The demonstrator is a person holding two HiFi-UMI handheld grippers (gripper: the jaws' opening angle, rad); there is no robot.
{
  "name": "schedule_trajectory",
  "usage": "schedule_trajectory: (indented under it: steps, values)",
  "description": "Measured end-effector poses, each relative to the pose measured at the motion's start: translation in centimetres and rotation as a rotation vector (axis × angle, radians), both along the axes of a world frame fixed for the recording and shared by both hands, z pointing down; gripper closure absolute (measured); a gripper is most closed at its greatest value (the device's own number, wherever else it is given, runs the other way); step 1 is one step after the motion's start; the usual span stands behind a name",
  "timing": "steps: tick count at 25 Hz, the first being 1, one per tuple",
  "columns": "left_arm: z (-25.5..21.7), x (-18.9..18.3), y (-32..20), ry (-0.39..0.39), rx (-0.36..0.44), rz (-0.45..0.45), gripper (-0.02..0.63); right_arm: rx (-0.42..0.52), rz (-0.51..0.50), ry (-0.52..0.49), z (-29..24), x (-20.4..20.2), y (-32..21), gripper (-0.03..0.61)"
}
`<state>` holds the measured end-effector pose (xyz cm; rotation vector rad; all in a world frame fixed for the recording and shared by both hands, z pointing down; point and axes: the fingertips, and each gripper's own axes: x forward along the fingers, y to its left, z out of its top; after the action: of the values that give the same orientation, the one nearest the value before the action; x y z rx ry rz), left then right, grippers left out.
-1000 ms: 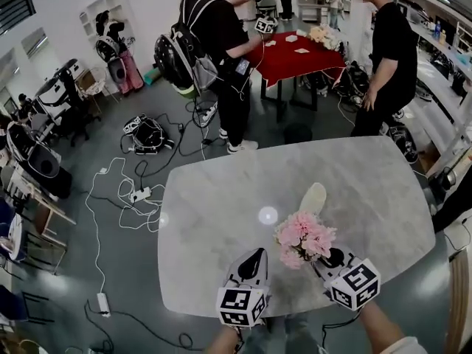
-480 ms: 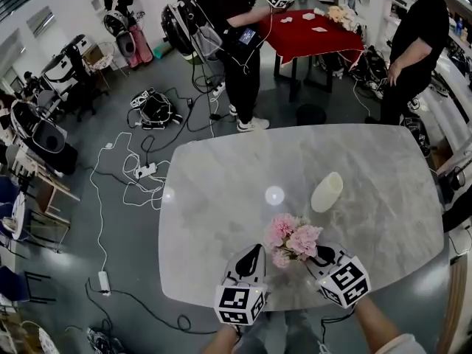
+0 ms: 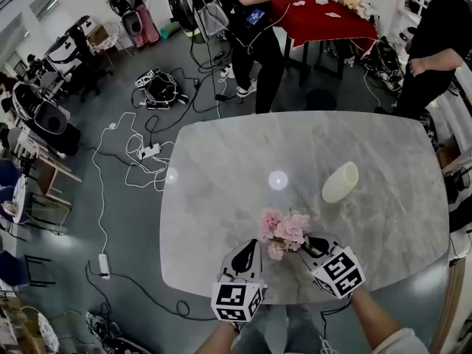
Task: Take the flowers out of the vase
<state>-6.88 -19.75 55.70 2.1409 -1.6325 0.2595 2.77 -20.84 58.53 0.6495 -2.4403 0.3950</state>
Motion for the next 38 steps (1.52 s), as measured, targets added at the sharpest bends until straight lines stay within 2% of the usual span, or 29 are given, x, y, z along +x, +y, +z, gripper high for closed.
schedule_trajectory:
  steps: [19, 25, 38]
  values:
    - [1.7, -2.2, 0.2, 0.021, -0.037, -0.030, 0.611, -0.102, -0.039, 0.089, 4.2, -2.3, -0.2, 0.511]
    - [1.7, -2.4, 0.5, 0.025, -0.044, -0.022, 0.610, -0.127, -0.047, 0.081, 4.2, -2.7, 0.0, 0.451]
    - [1.4, -2.4, 0.7, 0.032, -0.037, -0.019, 0.610, -0.107, -0.001, 0.046, 2.5, -2.2, -0.7, 0.407]
